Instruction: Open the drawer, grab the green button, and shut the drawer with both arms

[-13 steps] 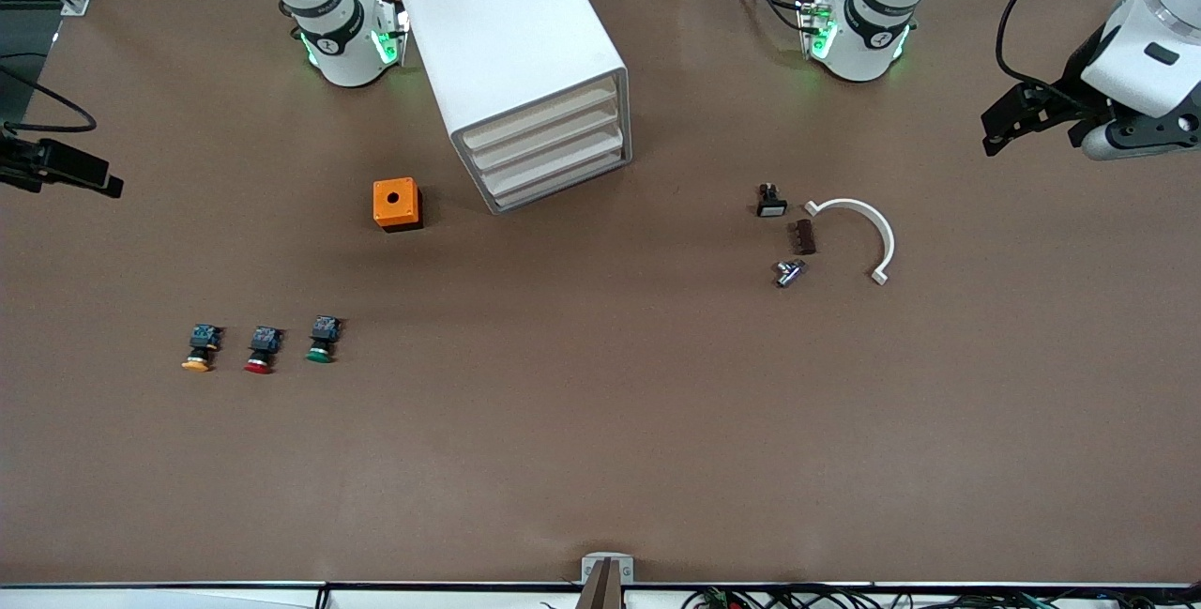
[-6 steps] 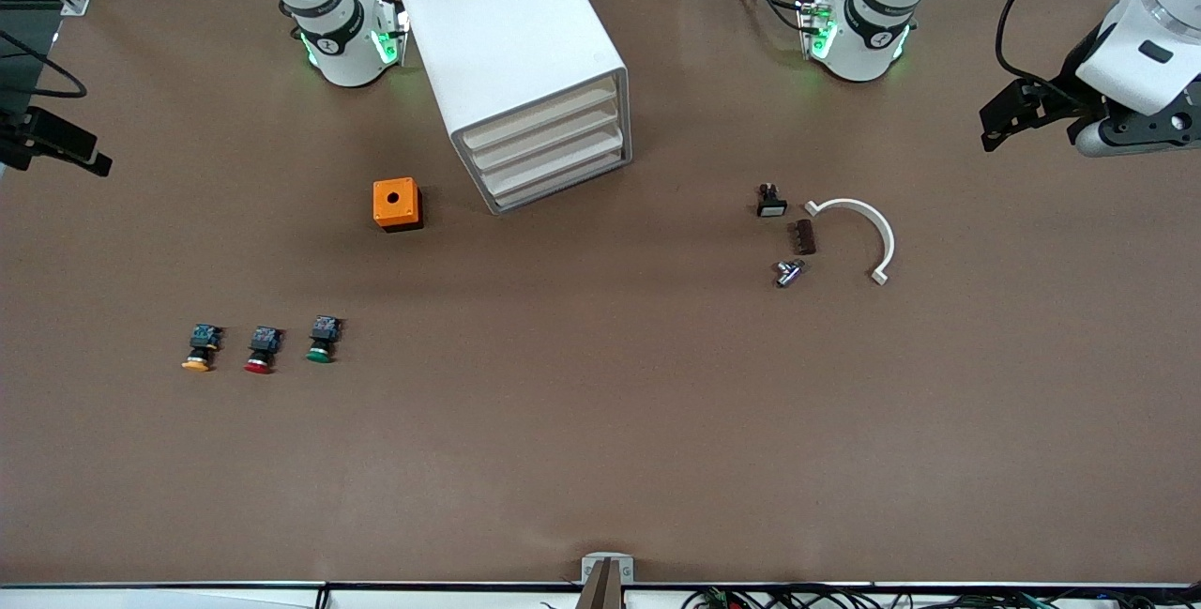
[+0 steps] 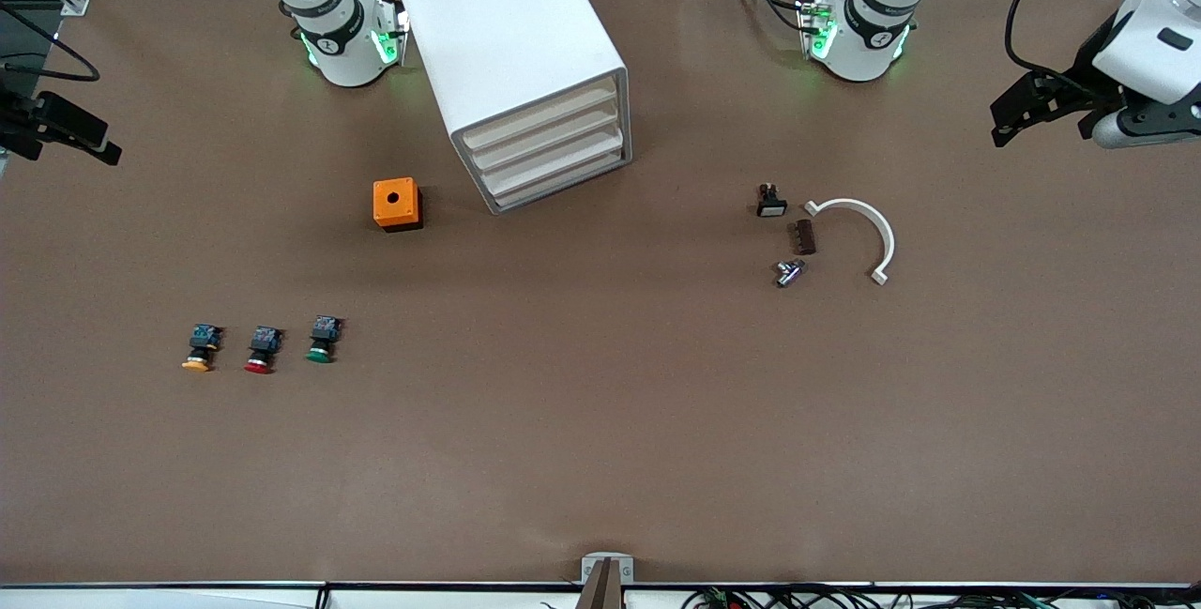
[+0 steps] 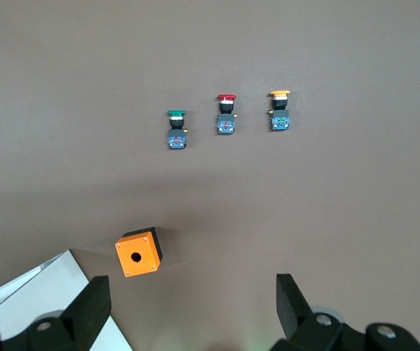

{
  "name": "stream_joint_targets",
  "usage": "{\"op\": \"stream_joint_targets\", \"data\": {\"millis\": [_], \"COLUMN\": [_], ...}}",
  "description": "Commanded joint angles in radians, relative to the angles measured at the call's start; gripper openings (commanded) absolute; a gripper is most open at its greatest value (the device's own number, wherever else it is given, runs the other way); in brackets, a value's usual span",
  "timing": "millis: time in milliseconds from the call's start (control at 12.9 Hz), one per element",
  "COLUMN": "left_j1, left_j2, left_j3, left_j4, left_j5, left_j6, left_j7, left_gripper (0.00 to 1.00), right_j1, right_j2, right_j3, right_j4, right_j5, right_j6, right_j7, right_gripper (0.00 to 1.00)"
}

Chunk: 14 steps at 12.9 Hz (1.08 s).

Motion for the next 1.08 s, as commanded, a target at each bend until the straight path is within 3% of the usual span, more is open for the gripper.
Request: {"op": "stream_joint_targets", "data": {"millis": [0,1005], "left_j1": [0.023,0.023], "left_j2": [0.013,0.037], "left_j3": [-0.003,-0.005], "left_j4": [0.029,0.066], "left_j5": [0.008,0.018], "left_j6": [-0.01,-0.062], "left_j7": [0.03,0.138], "left_gripper": [1.0,1.0], "right_j1": [-0.008,-0.013], "right_j2": [-0.024,-0.027], "right_j3": [0.01,0.004], "right_j4": [-0.027,-0.027], "right_j5": [-0.01,-0.027], "right_j6": [0.021,0.016], "right_j7": [-0.011,-0.013], "right_gripper": [1.0,1.0]}}
